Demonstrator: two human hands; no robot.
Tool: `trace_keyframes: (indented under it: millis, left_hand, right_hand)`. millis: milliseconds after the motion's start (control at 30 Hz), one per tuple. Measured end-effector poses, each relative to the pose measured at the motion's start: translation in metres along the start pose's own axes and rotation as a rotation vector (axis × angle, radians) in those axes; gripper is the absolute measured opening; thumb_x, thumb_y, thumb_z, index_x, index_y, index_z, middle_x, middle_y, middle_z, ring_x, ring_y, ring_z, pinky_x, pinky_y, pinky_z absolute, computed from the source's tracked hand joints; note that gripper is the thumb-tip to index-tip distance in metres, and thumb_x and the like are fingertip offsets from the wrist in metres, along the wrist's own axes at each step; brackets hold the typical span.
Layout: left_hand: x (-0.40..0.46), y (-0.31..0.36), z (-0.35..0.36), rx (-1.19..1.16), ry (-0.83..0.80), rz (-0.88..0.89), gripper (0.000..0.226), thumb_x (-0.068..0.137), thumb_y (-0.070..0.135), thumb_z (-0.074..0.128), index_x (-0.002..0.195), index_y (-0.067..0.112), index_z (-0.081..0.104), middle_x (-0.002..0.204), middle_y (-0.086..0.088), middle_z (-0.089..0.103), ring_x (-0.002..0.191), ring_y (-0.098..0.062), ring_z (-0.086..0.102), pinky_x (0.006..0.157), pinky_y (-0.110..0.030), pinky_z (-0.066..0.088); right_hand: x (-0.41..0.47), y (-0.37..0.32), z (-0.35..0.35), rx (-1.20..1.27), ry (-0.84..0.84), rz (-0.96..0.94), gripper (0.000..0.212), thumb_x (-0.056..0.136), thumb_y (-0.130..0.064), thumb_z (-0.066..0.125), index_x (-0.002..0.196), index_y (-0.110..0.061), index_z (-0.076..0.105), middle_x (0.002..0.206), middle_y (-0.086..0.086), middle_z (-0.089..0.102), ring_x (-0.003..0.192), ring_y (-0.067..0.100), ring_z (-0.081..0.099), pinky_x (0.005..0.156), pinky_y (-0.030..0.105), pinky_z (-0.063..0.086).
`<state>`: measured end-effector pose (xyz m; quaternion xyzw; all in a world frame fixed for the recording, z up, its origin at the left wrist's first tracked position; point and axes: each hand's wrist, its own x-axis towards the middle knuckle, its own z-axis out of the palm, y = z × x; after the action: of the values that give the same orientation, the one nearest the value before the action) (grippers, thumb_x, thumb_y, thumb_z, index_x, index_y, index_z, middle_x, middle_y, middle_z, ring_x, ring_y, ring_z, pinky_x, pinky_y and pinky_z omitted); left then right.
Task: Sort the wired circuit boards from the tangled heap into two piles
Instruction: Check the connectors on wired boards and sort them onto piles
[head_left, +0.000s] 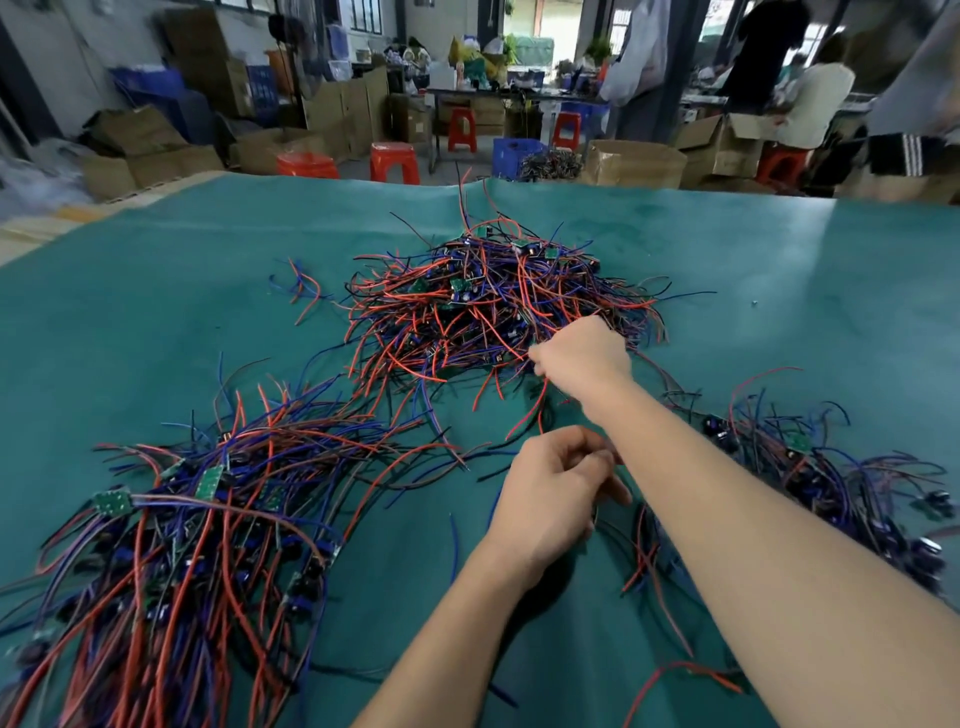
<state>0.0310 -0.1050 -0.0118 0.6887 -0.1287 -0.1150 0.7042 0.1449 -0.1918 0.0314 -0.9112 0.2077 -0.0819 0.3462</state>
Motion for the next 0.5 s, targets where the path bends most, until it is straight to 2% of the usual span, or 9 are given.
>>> trace_keyframes:
  millis: [67,100,133,167,233,333,400,433,500]
  left_hand:
    - [0.000,0.000,0.000,-0.017,-0.002,-0.003,0.023,0.096,0.006,0.050,0.085,0.016,0.066,0.063,0.000,0.068,0.048,-0.013,0.044,0.038,-0.020,0.036]
    - [0.000,-0.001,0.000,-0.019,-0.004,-0.001,0.022,0.096,0.005,0.049,0.086,0.015,0.066,0.063,0.001,0.068,0.050,-0.012,0.044,0.039,-0.020,0.036]
    - [0.001,-0.001,0.001,-0.019,-0.004,0.000,0.021,0.097,0.004,0.049,0.087,0.014,0.066,0.063,0.001,0.068,0.050,-0.012,0.043,0.039,-0.021,0.036]
    - [0.001,-0.001,0.002,-0.021,-0.001,0.002,0.020,0.097,0.004,0.049,0.089,0.012,0.066,0.064,0.001,0.068,0.049,-0.012,0.043,0.039,-0.021,0.036]
    - [0.000,0.000,0.003,-0.044,0.024,0.007,0.018,0.099,0.005,0.048,0.095,0.010,0.064,0.070,-0.002,0.070,0.049,-0.009,0.048,0.038,-0.020,0.037]
    - [0.000,0.001,0.002,-0.113,0.092,0.018,0.019,0.105,0.014,0.042,0.109,0.007,0.059,0.089,-0.012,0.072,0.055,-0.007,0.058,0.038,-0.020,0.039]
    - [0.000,0.002,0.002,-0.145,0.120,0.028,0.026,0.107,0.023,0.038,0.115,0.008,0.057,0.098,-0.015,0.072,0.059,-0.011,0.061,0.038,-0.022,0.040]
    - [0.000,0.002,0.002,-0.166,0.126,0.021,0.029,0.107,0.027,0.037,0.116,0.009,0.057,0.098,-0.016,0.072,0.060,-0.013,0.062,0.038,-0.022,0.041]
    - [0.002,0.002,0.003,-0.199,0.129,-0.005,0.034,0.107,0.033,0.037,0.114,0.008,0.060,0.092,-0.014,0.073,0.059,-0.015,0.062,0.038,-0.021,0.042]
  right_hand:
    - [-0.004,0.003,-0.022,0.301,-0.030,0.032,0.022,0.082,-0.025,0.071,0.064,-0.013,0.071,0.057,-0.002,0.065,0.056,0.019,0.057,0.051,0.023,0.043]
    - [-0.008,0.005,-0.036,0.462,-0.061,0.047,0.028,0.083,-0.021,0.070,0.057,-0.012,0.064,0.042,-0.006,0.052,0.040,0.013,0.043,0.038,0.019,0.031]
    - [-0.012,0.009,-0.050,0.611,-0.082,0.057,0.033,0.084,-0.018,0.068,0.053,-0.011,0.058,0.037,-0.006,0.040,0.031,0.010,0.030,0.034,0.016,0.019]
    - [-0.018,0.014,-0.065,0.729,-0.093,0.063,0.037,0.086,-0.017,0.066,0.052,-0.011,0.055,0.037,-0.005,0.033,0.028,0.009,0.022,0.034,0.014,0.012]
    - [-0.033,0.026,-0.089,0.859,-0.125,0.061,0.040,0.090,-0.018,0.062,0.052,-0.013,0.052,0.041,-0.003,0.029,0.029,0.009,0.017,0.038,0.015,0.008]
    - [-0.064,0.048,-0.106,0.935,-0.202,0.062,0.037,0.092,-0.019,0.060,0.057,-0.014,0.050,0.042,-0.003,0.029,0.030,0.010,0.019,0.039,0.021,0.008]
    - [-0.085,0.063,-0.105,1.045,-0.301,0.079,0.030,0.085,-0.020,0.061,0.059,-0.013,0.049,0.040,-0.003,0.027,0.028,0.009,0.020,0.034,0.018,0.011]
    - [-0.094,0.070,-0.101,1.059,-0.354,0.072,0.027,0.080,-0.021,0.062,0.058,-0.013,0.050,0.041,-0.003,0.027,0.028,0.009,0.021,0.033,0.017,0.011]
    - [-0.108,0.080,-0.088,0.931,-0.448,0.005,0.027,0.077,-0.021,0.064,0.053,-0.012,0.054,0.042,0.000,0.030,0.029,0.010,0.021,0.037,0.019,0.009]
